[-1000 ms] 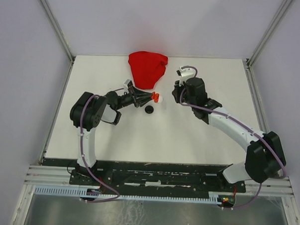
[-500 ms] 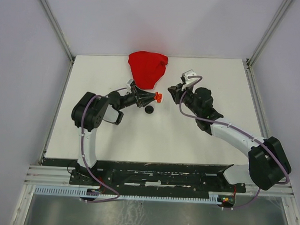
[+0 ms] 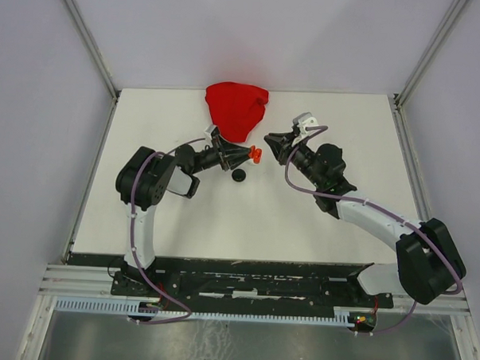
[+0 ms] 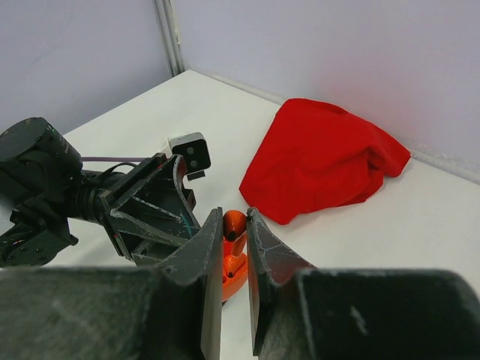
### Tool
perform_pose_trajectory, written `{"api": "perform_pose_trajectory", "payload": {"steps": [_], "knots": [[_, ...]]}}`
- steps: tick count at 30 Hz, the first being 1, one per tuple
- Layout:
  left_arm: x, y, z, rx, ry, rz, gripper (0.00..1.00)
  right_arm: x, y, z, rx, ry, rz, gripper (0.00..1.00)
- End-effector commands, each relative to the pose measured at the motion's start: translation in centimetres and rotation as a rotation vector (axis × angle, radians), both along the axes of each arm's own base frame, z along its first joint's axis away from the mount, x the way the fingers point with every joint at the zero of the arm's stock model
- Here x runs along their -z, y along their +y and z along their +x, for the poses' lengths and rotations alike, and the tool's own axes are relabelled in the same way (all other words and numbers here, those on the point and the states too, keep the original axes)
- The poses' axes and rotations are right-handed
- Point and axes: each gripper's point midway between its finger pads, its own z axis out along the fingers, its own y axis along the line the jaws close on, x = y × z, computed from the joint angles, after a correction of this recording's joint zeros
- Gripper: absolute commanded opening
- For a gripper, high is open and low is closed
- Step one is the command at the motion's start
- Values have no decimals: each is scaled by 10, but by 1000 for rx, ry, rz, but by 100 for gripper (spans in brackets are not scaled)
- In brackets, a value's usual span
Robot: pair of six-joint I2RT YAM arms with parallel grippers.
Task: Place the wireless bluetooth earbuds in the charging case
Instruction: Place the earbud in the charging case.
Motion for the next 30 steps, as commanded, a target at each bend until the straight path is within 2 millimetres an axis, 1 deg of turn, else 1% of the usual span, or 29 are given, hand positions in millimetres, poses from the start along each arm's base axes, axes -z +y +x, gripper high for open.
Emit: {"api": "perform_pose_trajectory", "payload": {"steps": [1,9,14,20,30], "knots": [[-39,2,-8,-6,-169,-100,3,-21,2,-4,-26,-90,39,11],[-47,-4,-9,10,-180,-115,3,-18,1,-5,-25,-92,23,10],[-50,-8,-11,17,-180,-123,3,-13,1,-4,-25,-83,12,10],[-51,-13,-11,25,-140,-143,3,-5,4,-5,-43,-67,-2,10],[-55,-10,-4,-4,-73,-185,3,9,5,-4,-45,-62,-37,10]]}}
